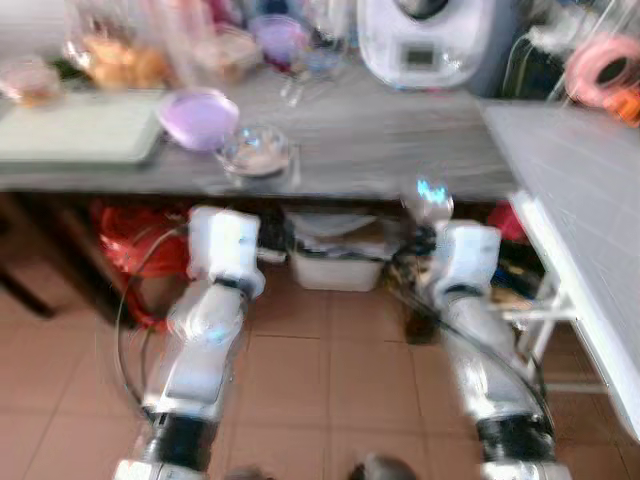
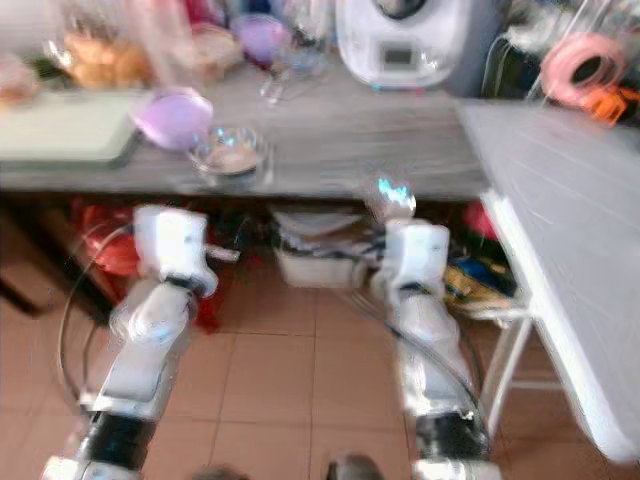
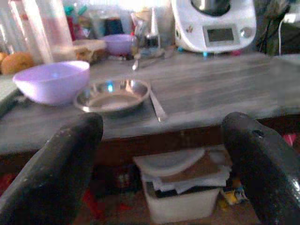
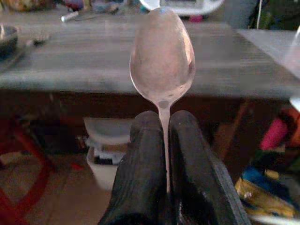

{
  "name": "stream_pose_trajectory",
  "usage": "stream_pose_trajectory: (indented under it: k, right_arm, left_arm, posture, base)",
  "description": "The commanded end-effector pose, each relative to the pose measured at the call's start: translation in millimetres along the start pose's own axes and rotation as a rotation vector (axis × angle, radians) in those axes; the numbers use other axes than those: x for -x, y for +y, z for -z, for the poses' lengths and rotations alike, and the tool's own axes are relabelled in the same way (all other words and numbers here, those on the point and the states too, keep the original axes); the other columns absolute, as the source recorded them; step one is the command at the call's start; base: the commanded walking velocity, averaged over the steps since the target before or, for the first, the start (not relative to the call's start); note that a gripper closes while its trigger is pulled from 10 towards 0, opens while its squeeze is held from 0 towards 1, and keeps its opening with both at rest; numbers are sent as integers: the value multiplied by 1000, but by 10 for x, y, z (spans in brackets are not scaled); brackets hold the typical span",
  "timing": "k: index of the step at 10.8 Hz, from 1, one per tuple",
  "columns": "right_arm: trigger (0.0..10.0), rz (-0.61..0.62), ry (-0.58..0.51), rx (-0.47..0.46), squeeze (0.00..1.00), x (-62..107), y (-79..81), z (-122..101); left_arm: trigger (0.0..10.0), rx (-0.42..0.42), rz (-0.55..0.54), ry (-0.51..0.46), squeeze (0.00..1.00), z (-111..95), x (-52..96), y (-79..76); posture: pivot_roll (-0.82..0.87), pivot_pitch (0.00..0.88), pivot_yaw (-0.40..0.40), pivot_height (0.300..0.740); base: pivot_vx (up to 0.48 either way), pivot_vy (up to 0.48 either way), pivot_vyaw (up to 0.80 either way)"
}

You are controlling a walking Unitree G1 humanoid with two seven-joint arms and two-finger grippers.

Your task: Setting the table

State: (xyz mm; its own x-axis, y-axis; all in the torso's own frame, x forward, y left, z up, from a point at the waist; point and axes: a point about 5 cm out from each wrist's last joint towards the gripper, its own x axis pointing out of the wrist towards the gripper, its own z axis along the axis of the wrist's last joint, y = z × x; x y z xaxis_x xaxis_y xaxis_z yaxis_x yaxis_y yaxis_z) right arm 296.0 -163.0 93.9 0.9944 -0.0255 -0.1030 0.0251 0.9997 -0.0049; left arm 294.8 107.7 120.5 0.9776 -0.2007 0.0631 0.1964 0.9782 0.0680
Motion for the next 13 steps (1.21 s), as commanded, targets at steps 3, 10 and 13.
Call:
stream_pose_trajectory:
  k: [3, 10, 13]
  right_arm:
    - [10000, -46, -49, -15, 0, -26, 147, -112]
    - [10000, -45, -62, -19, 0, -43, 167, -140]
    - [10000, -40, -70, -18, 0, -54, 157, -160]
  left_arm:
    - [10000, -25, -20, -38, 0, -78, 1, 102]
    - [10000, -35, 3, -70, 0, -113, 81, 82]
    - [10000, -66, -32, -71, 0, -109, 199, 193]
  posture:
    - [31, 0, -10, 740]
    - [38, 0, -11, 740]
    - [41, 0, -12, 740]
  base:
    - [466, 0, 0]
    - [453, 0, 0]
    - [0, 0, 0]
